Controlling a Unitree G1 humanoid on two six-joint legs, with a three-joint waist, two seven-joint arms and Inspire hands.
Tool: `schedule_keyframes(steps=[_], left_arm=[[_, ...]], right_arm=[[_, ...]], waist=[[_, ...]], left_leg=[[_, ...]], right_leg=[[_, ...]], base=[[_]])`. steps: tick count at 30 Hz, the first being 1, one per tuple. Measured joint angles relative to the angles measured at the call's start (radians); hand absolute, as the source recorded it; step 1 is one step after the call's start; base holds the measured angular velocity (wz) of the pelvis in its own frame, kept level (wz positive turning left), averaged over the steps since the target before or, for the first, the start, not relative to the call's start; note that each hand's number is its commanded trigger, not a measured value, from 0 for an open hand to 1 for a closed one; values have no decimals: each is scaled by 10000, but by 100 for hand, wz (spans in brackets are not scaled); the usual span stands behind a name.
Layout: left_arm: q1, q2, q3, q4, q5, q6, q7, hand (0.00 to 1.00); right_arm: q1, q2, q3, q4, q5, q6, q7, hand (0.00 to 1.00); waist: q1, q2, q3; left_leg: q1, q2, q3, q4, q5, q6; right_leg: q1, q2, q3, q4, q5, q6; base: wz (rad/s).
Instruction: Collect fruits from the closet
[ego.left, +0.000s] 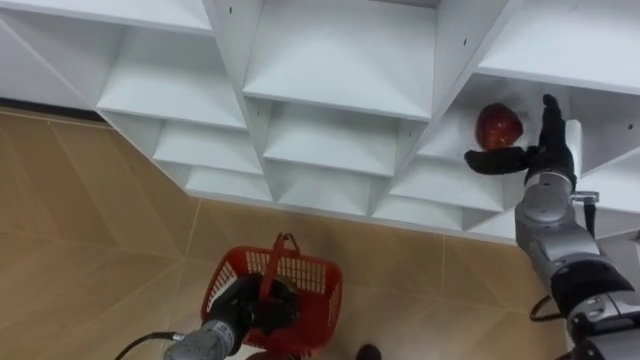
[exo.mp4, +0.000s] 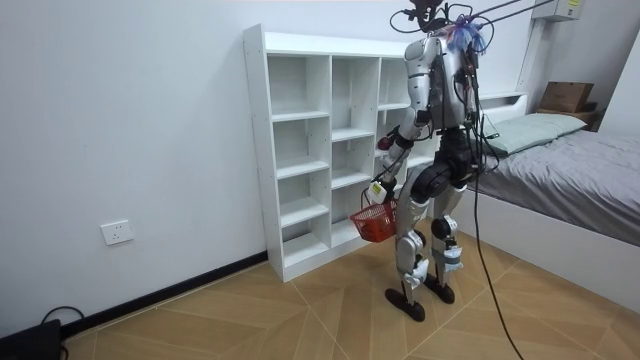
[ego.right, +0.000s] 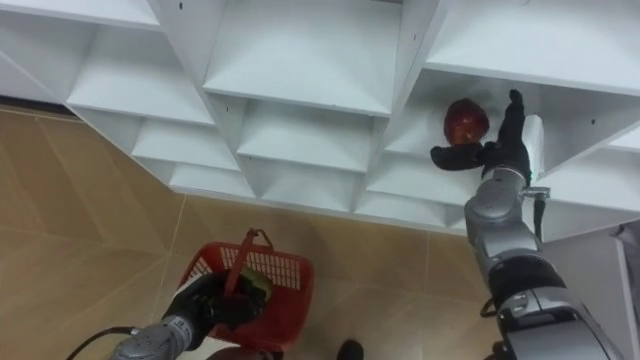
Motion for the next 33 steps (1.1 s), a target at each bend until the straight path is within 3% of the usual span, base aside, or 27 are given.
schedule_keyframes(steps=[33], left_arm=[[-212, 6, -8, -105, 1, -77, -209, 100]], right_arm=[[-347, -12, -6, -63, -1116, 18, -173, 0]], waist=[[65, -36, 60]], left_leg=[[-697, -18, 96, 142, 36, 29]], right_leg=[[-835, -88, 40, 288, -22, -5]], base=[[0]])
